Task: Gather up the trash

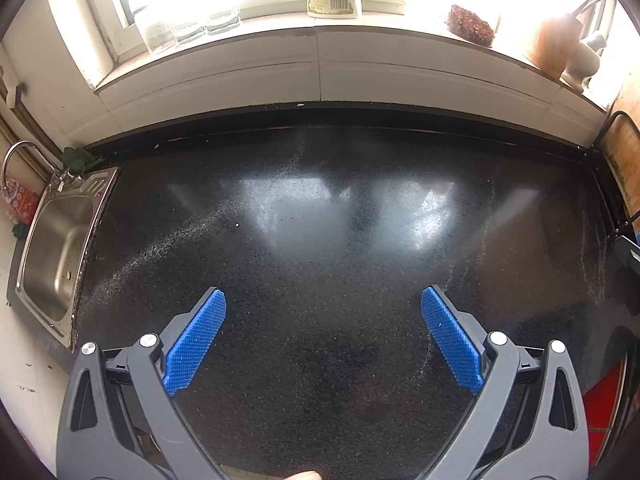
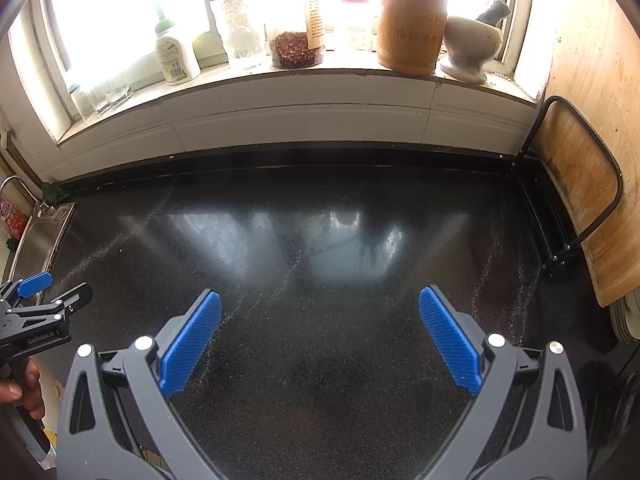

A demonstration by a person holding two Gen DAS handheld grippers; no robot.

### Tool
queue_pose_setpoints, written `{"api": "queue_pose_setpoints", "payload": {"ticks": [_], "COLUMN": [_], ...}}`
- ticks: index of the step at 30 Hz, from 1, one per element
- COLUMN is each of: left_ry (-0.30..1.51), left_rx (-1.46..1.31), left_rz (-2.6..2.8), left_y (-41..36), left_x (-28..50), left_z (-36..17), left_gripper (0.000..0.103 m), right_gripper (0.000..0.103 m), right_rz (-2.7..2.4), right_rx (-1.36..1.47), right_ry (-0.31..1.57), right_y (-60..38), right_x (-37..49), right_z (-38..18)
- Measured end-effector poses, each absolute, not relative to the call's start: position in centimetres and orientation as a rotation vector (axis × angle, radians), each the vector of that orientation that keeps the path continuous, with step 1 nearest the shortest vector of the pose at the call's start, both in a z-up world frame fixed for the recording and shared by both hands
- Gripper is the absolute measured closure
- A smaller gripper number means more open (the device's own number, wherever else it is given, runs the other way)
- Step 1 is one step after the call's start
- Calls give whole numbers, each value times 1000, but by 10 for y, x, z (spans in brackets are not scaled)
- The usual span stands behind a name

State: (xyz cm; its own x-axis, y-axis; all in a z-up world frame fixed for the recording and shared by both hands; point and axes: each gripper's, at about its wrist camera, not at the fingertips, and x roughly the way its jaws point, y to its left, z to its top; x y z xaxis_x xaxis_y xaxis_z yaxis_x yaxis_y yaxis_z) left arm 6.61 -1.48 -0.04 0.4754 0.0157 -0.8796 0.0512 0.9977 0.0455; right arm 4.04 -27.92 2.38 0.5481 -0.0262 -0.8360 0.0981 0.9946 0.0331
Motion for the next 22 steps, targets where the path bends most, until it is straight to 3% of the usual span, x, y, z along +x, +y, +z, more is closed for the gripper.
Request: {"api": "queue_pose_setpoints", "payload": {"ticks": [22], "left_ry": [1068], "left_rx": [48], "left_rz": [-88], "left_y": [-16], "left_x": [80], "left_z": [-26], "left_gripper": [7], "right_gripper": [7], "right_rz": [-54], "right_rx": [77], "right_ry": [1000], "right_y": [-290], "right_x": [52], "right_z": [0]}}
